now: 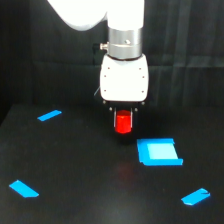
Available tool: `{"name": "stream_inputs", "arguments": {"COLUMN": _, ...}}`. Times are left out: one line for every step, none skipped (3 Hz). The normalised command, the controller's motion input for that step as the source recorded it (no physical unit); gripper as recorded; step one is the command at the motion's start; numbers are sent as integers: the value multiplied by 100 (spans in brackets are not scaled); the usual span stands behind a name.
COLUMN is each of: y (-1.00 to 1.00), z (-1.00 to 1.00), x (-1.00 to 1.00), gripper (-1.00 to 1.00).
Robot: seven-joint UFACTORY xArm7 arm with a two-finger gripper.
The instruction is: Pick up the red object from the table
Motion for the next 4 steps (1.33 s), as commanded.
{"name": "stream_inputs", "arguments": {"y": -6, "z": 100, "x": -8, "gripper": -92}}
{"name": "stream_inputs", "arguments": {"y": -5, "z": 95, "x": -23, "gripper": -100}}
{"name": "stream_inputs", "arguments": {"y": 2, "z": 79, "x": 1, "gripper": -94}}
{"name": "stream_inputs", "arguments": {"y": 3, "z": 56, "x": -11, "gripper": -100}}
